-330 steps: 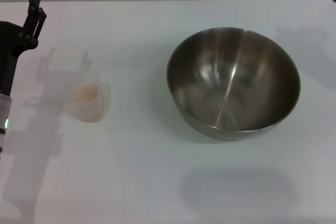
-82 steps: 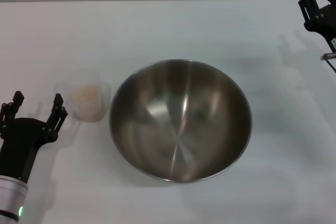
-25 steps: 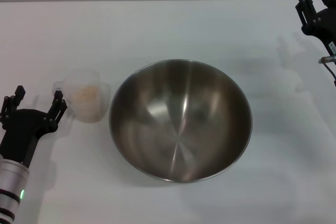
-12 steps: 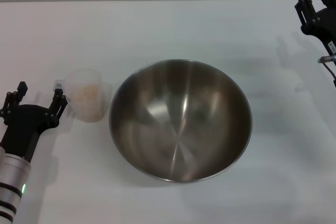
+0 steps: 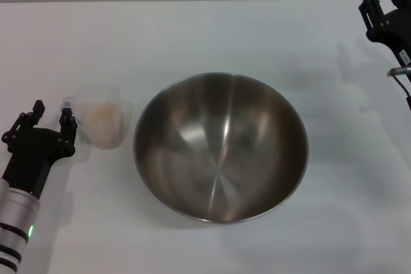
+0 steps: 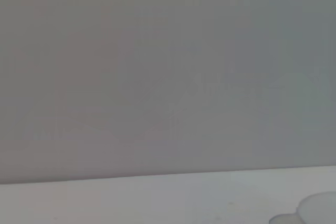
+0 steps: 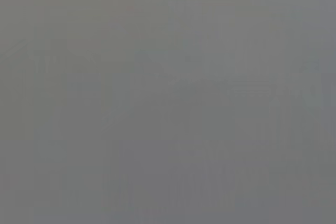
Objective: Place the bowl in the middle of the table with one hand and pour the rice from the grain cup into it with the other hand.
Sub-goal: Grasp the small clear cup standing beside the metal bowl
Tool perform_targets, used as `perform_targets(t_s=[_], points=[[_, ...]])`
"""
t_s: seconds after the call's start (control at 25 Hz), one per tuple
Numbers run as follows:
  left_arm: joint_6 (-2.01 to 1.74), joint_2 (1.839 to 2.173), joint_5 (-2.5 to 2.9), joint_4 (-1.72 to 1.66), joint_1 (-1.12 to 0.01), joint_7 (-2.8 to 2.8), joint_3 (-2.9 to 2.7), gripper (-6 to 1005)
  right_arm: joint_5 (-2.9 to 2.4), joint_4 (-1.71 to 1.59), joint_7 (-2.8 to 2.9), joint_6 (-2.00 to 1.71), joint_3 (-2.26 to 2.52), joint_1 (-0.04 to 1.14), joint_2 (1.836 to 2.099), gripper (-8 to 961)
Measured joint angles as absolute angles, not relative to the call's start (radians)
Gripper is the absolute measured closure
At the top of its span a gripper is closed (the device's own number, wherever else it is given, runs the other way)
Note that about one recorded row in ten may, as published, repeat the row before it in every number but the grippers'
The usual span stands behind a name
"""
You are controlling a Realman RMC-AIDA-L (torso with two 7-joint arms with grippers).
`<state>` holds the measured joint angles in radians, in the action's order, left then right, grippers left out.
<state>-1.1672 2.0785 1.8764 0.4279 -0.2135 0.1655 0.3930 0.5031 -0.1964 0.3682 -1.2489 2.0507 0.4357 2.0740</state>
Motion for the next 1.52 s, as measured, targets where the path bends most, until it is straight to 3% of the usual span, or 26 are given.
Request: perform_targets(t_s=[0.56,0.96,1.28,1.52], points=[[-1.167,2.079,1.882,0.43,-0.227,0.188,0.374,763,0.503,-0.196,0.368,-1.247,2.051,0.436,2.074,521],[-1.167,2.078,1.885,0.43,-0.229,0.193,0.373,836,0.503,-0.199,0.369,-1.247,2.051,0.436,2.074,520],[-1.17,2.079,1.887,0.437,-0.229,0.21,0.371,980,0.503,-0.2,0.369,-1.247,2.052,0.432,2.074,521],[-1.175,2.08,1.883,0.439,-0.23,0.211,0.378,980,0.503,-0.201,0.37,-1.247,2.052,0.431,2.075,521]])
